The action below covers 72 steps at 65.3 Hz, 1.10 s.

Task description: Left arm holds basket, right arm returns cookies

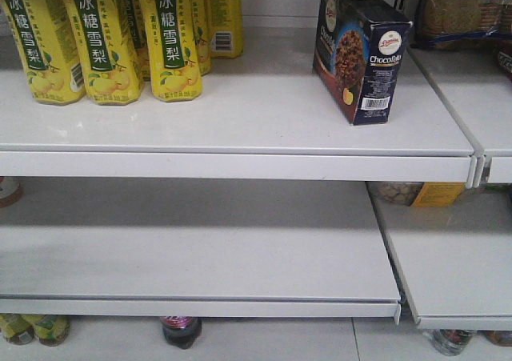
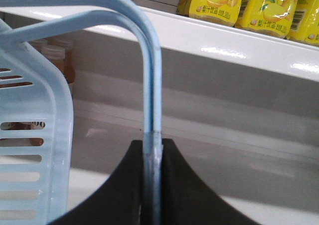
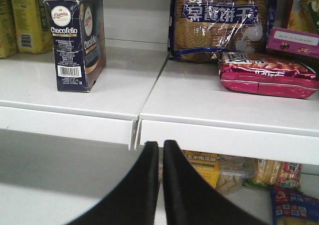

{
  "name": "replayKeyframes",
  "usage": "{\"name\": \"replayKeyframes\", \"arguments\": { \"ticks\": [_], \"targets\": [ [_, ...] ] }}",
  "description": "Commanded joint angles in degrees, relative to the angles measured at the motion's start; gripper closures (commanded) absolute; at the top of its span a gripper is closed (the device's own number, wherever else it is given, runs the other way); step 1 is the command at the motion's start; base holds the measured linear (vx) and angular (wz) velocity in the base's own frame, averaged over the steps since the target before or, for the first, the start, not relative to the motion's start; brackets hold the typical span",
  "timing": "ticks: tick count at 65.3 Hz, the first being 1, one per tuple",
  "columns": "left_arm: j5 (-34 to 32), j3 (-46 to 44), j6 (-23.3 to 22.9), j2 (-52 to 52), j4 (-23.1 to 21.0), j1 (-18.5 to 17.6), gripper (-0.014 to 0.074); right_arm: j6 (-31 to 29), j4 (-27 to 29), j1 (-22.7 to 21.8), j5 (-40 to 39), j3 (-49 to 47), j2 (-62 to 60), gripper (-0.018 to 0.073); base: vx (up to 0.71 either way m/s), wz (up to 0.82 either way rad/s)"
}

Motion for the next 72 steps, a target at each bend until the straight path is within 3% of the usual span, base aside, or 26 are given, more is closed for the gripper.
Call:
{"name": "replayKeyframes", "arguments": {
  "ticks": [1,11,72],
  "targets": [
    [-2.13,-1.46,1.89,-2.41,0.95,0.22,0.0599,-0.48,-1.81,-0.38,-3.32,-1.23,0.77,0.0570,0.00,0.00],
    [0.90,-1.39,4.29,-2.28,0.75,-0.28,0.0599,-0.48,-1.85,-0.38,-3.32,-1.23,0.77,0.0570,0.00,0.00],
    [1.87,-1.45,4.00,-2.11,0.76,-0.45,0.0599,-0.48,-1.85,-0.38,-3.32,-1.23,0.77,0.0570,0.00,0.00]
  ]
}}
